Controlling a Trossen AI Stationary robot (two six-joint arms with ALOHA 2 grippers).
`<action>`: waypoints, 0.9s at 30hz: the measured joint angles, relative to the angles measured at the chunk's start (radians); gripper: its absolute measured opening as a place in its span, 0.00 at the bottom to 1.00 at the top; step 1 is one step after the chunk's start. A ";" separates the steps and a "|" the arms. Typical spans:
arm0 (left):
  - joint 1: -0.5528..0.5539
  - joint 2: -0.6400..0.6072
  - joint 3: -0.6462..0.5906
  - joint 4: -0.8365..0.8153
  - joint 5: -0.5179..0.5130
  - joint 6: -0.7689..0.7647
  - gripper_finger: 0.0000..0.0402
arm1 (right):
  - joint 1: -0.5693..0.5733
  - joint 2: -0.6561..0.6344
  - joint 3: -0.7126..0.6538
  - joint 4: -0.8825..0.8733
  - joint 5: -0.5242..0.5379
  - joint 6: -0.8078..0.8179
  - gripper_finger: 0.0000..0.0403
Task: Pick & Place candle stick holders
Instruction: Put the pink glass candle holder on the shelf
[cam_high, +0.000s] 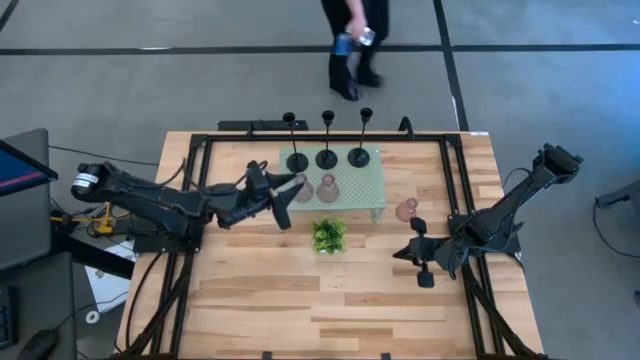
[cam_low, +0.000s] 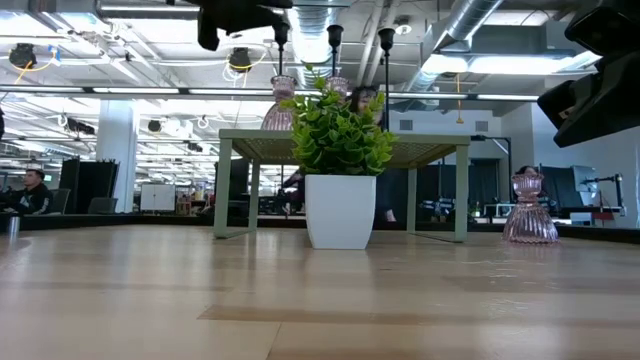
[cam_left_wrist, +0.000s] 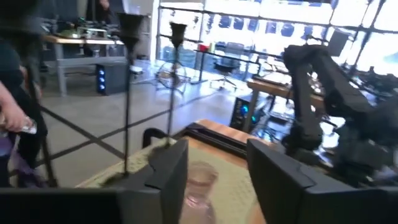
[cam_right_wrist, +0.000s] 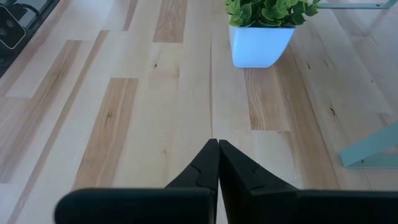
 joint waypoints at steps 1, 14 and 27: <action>-0.013 0.002 0.000 -0.003 0.000 0.000 0.37 | 0.000 0.000 0.000 0.001 0.000 0.000 0.00; -0.206 0.045 0.000 -0.008 0.000 0.153 0.01 | 0.008 0.000 0.048 -0.097 0.078 0.157 0.00; -0.378 0.046 -0.060 -0.001 -0.030 0.162 0.01 | 0.120 -0.001 0.150 -0.332 0.267 0.451 0.00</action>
